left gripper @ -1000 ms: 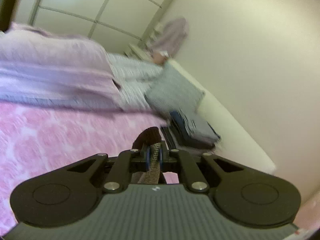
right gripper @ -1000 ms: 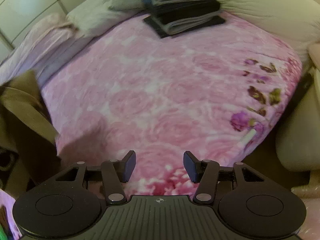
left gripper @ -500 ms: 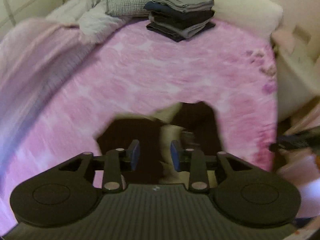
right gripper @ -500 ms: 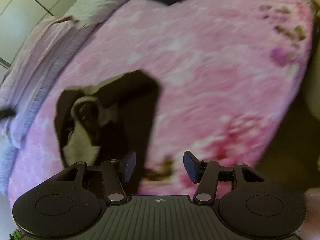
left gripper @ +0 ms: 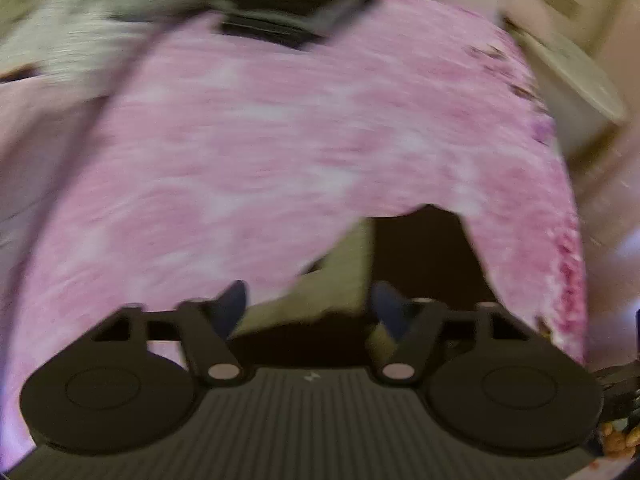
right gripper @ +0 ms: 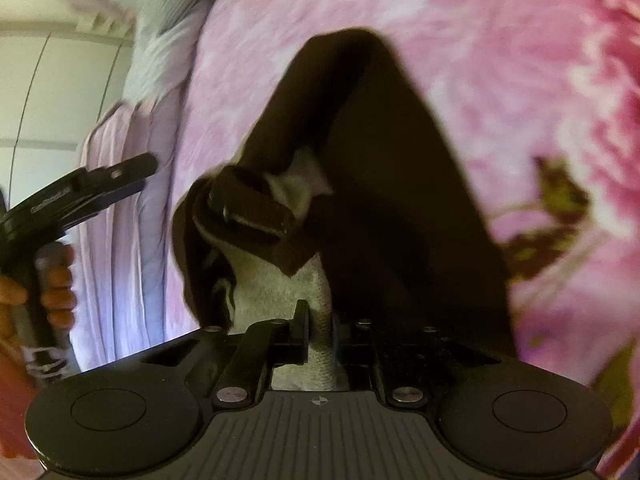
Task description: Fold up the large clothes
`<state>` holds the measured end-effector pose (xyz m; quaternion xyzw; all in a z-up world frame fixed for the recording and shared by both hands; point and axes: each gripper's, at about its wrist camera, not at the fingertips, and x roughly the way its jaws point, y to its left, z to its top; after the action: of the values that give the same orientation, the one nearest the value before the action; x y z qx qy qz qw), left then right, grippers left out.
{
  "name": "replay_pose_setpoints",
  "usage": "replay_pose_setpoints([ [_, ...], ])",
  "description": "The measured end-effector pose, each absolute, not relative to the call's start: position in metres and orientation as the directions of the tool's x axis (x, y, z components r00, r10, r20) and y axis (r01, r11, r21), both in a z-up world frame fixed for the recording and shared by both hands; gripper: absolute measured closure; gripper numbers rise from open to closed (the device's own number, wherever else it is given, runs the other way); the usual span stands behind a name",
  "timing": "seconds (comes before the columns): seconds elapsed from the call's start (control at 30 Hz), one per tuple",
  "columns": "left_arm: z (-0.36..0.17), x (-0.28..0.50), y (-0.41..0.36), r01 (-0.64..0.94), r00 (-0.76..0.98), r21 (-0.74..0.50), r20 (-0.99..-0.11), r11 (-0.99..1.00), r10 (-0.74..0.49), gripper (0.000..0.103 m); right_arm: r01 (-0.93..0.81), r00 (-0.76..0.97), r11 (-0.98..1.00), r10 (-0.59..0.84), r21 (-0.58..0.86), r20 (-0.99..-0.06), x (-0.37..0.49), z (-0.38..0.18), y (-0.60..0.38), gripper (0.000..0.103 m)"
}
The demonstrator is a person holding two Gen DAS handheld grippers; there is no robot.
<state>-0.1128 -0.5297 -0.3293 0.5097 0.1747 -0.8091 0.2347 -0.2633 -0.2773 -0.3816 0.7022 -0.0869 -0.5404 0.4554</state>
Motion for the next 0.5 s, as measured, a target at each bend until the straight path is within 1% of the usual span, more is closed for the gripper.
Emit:
replay_pose_setpoints([
  [0.1, -0.369, -0.158, -0.525, 0.473, -0.342, -0.047, -0.93, -0.88, -0.134, 0.03, 0.376, 0.364, -0.585, -0.619, 0.718, -0.696, -0.272, -0.372, -0.268, 0.097],
  [0.2, -0.408, -0.189, -0.51, 0.394, -0.283, -0.042, -0.956, -0.918, -0.078, 0.033, 0.377, 0.346, -0.593, -0.622, 0.712, -0.702, -0.279, -0.365, -0.265, 0.097],
  [0.23, -0.414, -0.193, -0.503, 0.358, -0.288, -0.036, -0.955, -0.933, -0.074, 0.048, 0.39, 0.34, -0.593, -0.618, 0.705, -0.709, -0.279, -0.362, -0.266, 0.097],
  [0.27, -0.42, -0.194, -0.497, 0.333, -0.284, 0.002, -0.953, -0.943, -0.102, 0.065, 0.403, 0.336, -0.591, -0.614, 0.698, -0.714, -0.275, -0.36, -0.267, 0.097],
  [0.3, -0.424, -0.192, -0.496, 0.338, -0.275, 0.03, -0.953, -0.941, -0.129, 0.096, 0.419, 0.332, -0.587, -0.611, 0.693, -0.718, -0.273, -0.358, -0.268, 0.097],
  [0.33, -0.423, -0.185, -0.501, 0.387, -0.266, 0.061, -0.948, -0.92, -0.175, 0.095, 0.443, 0.324, -0.583, -0.605, 0.682, -0.727, -0.272, -0.354, -0.27, 0.097],
  [0.4, -0.405, -0.152, -0.524, 0.57, -0.3, 0.076, -0.908, -0.818, -0.292, 0.095, 0.5, 0.294, -0.56, -0.608, 0.661, -0.737, -0.266, -0.344, -0.277, 0.098],
  [0.43, -0.39, -0.124, -0.538, 0.676, -0.302, 0.07, -0.882, -0.734, -0.362, 0.096, 0.539, 0.27, -0.543, -0.614, 0.644, -0.742, -0.266, -0.335, -0.282, 0.098],
  [0.5, -0.361, -0.065, -0.556, 0.831, -0.276, 0.025, -0.849, -0.556, -0.451, 0.096, 0.609, 0.227, -0.488, -0.649, 0.626, -0.726, -0.267, -0.317, -0.295, 0.101],
])
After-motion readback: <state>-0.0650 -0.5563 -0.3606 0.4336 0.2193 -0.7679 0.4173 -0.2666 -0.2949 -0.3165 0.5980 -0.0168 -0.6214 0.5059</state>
